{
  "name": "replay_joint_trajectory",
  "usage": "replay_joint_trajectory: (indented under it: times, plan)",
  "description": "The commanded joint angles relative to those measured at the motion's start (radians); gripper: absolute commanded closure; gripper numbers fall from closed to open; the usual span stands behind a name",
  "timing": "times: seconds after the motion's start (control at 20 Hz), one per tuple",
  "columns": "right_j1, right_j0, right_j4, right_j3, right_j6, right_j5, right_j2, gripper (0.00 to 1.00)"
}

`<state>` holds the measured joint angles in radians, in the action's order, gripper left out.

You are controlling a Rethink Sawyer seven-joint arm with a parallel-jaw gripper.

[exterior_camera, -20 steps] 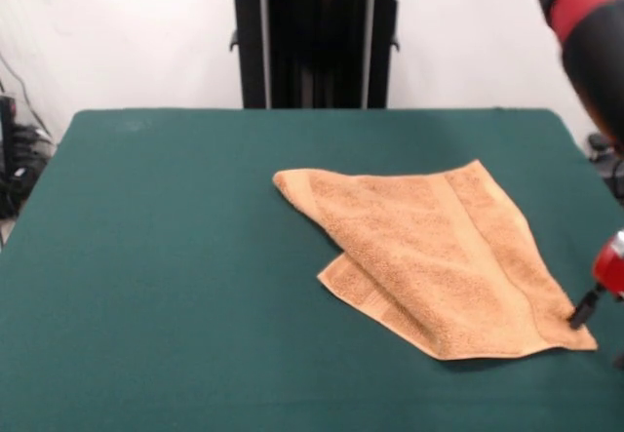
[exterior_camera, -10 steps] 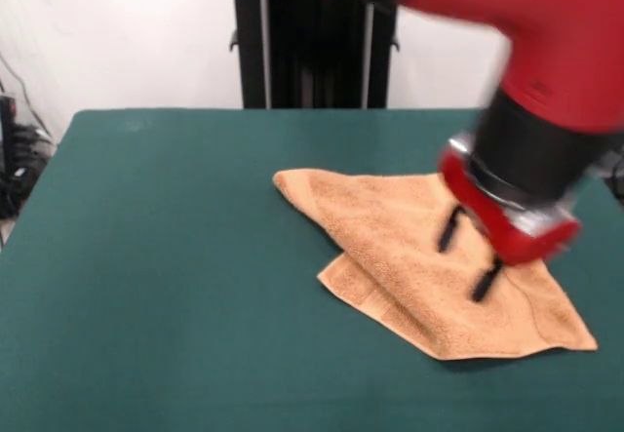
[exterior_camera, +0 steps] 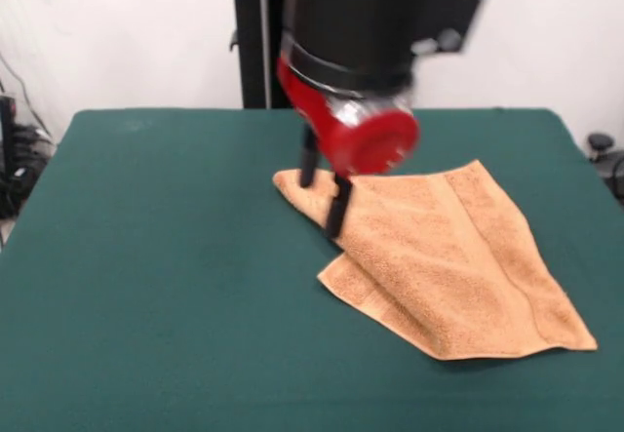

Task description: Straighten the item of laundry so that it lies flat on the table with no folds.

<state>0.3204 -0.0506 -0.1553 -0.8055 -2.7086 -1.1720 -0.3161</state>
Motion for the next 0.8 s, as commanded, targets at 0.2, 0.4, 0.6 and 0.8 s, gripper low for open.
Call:
replay_joint_trajectory:
  times: [0.2,0.4,0.6,0.8]
  plan:
    - [-0.005,0.041,0.125,-0.301,0.31,0.186,0.185,0.0]
    - [-0.01,0.055,0.166,-0.332,0.267,0.249,0.181,0.0]
    - [-0.004,0.065,0.199,-0.37,0.252,0.282,0.184,0.0]
    - [0.004,0.05,0.215,-0.416,0.237,0.352,0.211,0.0]
